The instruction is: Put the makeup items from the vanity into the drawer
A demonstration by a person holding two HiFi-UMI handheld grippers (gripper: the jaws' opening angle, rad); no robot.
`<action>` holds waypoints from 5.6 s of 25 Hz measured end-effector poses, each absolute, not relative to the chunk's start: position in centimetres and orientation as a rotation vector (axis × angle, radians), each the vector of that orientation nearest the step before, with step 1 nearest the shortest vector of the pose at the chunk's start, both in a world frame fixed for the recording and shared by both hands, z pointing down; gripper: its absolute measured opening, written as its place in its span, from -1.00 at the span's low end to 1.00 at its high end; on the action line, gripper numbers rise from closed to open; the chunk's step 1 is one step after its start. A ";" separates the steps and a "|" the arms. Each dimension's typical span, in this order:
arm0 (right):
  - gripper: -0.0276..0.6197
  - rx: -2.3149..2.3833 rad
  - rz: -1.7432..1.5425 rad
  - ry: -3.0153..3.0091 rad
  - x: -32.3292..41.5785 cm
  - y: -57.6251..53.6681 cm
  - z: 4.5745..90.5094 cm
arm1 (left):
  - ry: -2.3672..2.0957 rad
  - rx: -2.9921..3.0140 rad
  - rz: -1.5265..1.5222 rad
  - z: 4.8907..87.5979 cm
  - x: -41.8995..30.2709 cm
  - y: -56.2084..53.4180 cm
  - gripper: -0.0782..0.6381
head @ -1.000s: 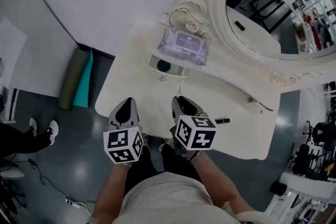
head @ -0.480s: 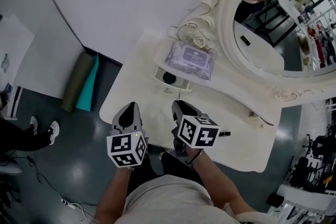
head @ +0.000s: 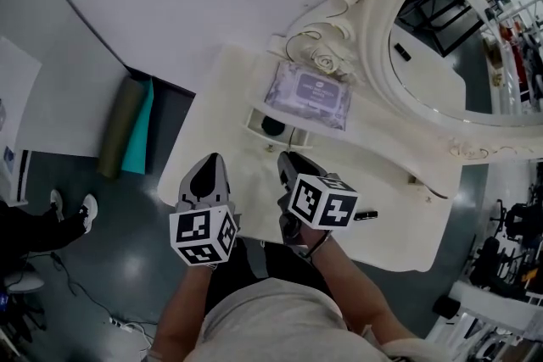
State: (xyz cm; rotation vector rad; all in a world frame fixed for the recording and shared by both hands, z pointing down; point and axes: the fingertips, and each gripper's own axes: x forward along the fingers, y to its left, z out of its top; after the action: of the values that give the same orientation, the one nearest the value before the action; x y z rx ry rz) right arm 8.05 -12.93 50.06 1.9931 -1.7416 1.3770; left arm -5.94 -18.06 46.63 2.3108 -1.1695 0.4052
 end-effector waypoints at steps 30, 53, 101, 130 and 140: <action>-0.33 2.150 1.284 -1.754 9.8 -12.8 48.0 | -1.116 2.351 0.433 46.5 -5.0 -17.1 -0.77; -0.86 2.331 1.043 -1.782 15.6 -2.2 42.4 | -0.989 2.468 0.391 42.6 0.9 -9.1 -0.77; -0.85 2.710 1.366 -1.020 21.0 12.3 51.4 | -0.346 2.625 0.738 49.3 14.4 -3.4 -0.77; -0.39 2.776 1.510 -0.585 21.9 12.5 57.0 | -0.173 2.632 0.866 53.1 13.7 -3.7 -0.77; -0.38 2.714 1.597 -0.522 22.7 12.6 58.3 | -0.191 2.625 0.863 53.3 14.5 -4.1 -0.77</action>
State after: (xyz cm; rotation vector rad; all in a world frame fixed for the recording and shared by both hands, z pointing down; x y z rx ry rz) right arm 22.71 12.56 58.32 2.7139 -0.5218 1.5970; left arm 14.46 -4.09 53.33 2.6249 -0.1910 0.8634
